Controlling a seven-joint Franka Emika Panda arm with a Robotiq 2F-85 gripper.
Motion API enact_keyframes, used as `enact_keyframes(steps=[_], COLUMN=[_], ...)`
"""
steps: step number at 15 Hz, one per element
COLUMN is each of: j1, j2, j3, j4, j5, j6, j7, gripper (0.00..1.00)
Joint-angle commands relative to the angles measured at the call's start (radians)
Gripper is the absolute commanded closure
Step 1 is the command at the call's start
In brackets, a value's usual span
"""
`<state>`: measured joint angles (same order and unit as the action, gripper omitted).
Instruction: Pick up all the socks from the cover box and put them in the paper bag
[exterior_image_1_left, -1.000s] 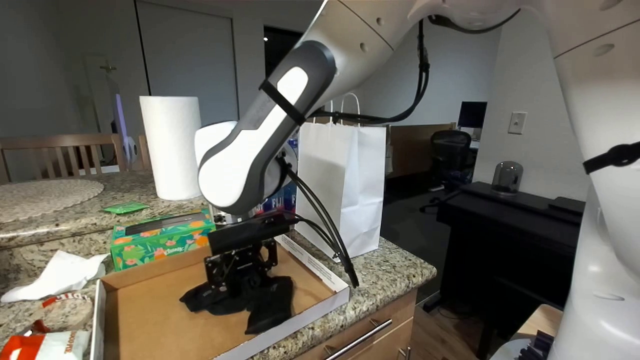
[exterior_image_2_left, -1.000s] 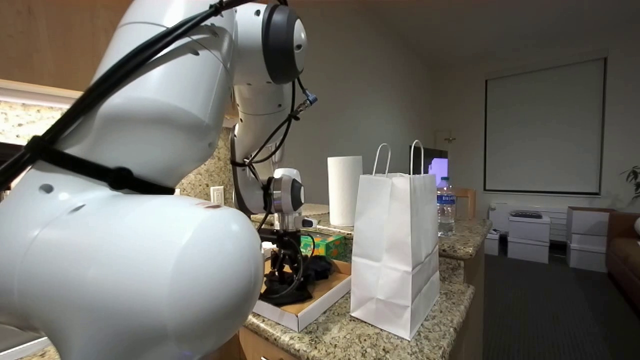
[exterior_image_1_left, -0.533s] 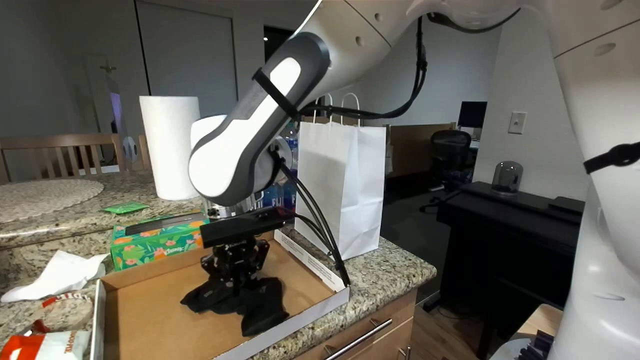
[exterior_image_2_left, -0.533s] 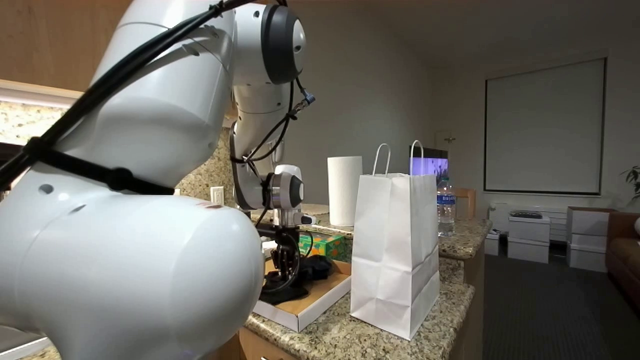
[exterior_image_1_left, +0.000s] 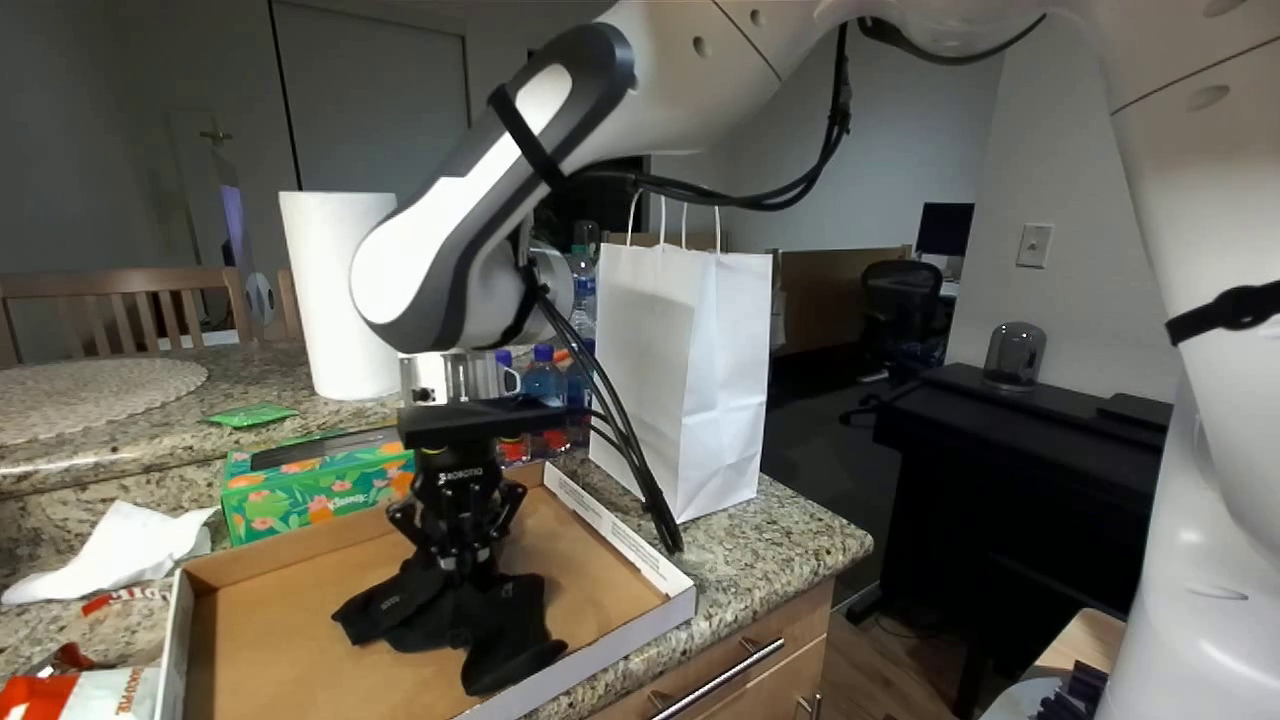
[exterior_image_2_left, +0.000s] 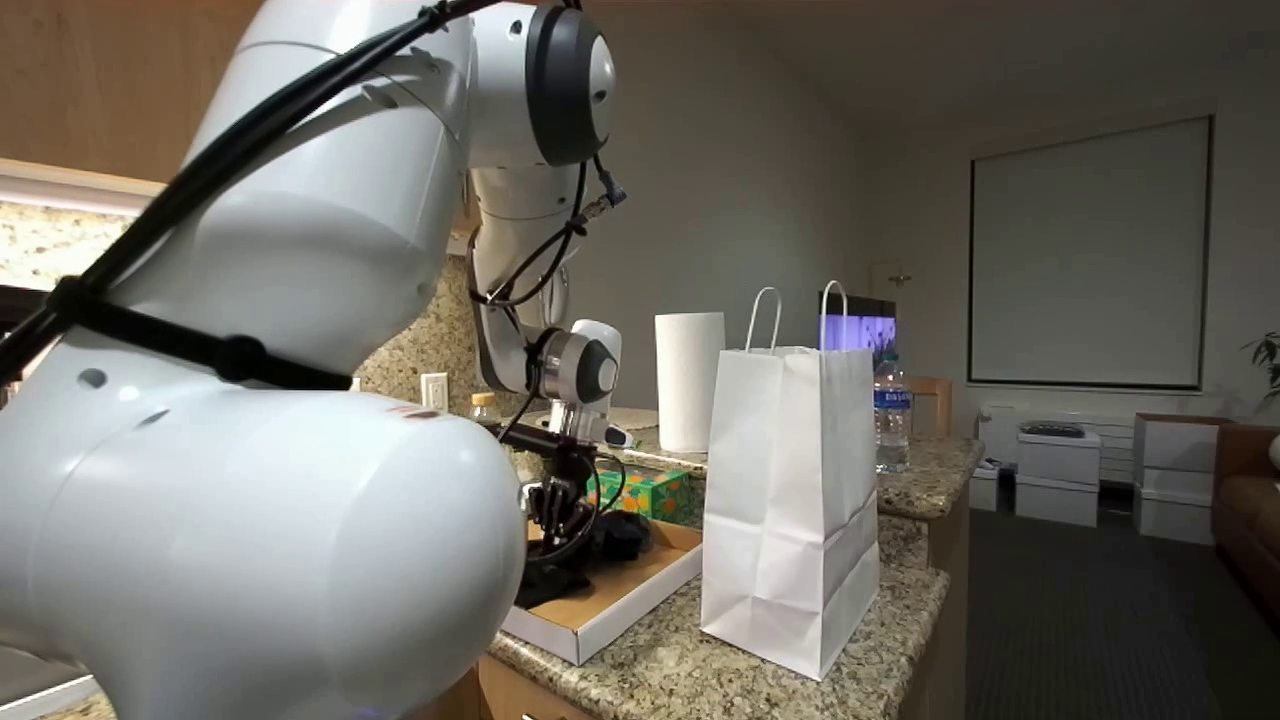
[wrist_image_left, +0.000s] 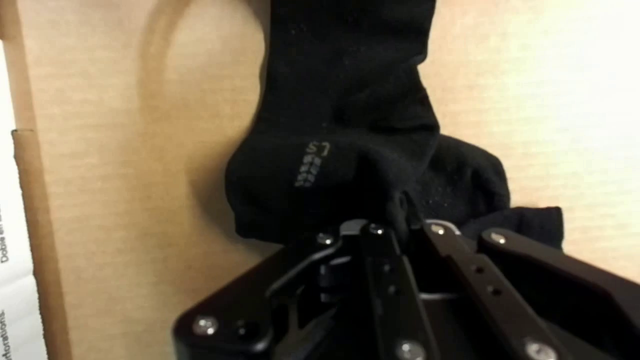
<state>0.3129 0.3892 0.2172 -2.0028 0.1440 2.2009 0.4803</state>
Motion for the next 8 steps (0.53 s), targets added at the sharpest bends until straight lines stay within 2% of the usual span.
enact_keyframes(steps=[1, 4, 8], j1=[-0.022, -0.033, -0.044], j2=[-0.109, -0.208, -0.344], j3=[0.0, -0.006, -0.005], j4=[0.002, 0.016, 0.059], j5=[0.038, 0.033, 0.015], j6=[-0.084, -0.121, -0.255], j7=[-0.067, -0.072, -0.114], gripper=[0.91, 0.92, 0.92])
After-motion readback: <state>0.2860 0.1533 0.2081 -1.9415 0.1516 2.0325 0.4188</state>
